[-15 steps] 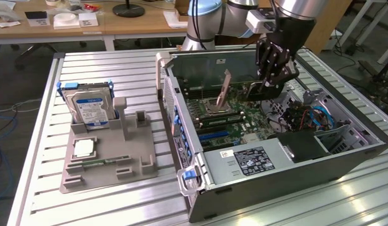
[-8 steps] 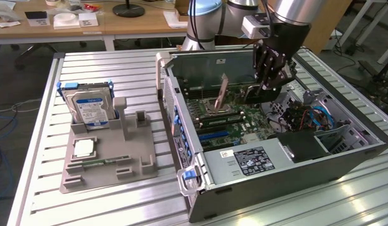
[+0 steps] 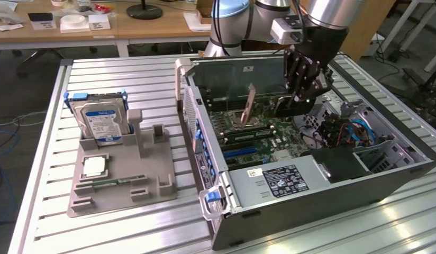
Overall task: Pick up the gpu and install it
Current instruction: 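Insert the gpu into the slot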
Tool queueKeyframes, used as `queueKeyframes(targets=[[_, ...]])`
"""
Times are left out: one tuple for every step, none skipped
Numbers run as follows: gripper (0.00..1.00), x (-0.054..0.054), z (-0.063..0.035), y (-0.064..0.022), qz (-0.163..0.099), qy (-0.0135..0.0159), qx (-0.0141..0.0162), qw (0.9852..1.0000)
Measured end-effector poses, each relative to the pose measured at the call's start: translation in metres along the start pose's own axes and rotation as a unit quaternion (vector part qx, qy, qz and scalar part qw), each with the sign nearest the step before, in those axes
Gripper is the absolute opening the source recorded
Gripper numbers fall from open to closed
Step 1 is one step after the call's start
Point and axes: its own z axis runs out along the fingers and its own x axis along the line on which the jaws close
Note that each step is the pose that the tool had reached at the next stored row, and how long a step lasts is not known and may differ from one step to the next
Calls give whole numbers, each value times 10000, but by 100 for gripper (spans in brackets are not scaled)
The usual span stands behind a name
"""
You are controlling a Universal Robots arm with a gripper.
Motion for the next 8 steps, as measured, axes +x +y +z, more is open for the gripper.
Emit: queueKeyframes(targets=[[27,0,5,1,0,-1,0,10000],[27,0,8,1,0,0,0,10000],[27,1,8,2,0,2,0,10000],[27,1,8,2,0,2,0,10000],[27,1,8,2,0,2,0,10000],[27,1,14,2,0,1,0,10000],[27,1,14,2,0,1,0,10000],[27,1,15,1,0,1,0,10000]])
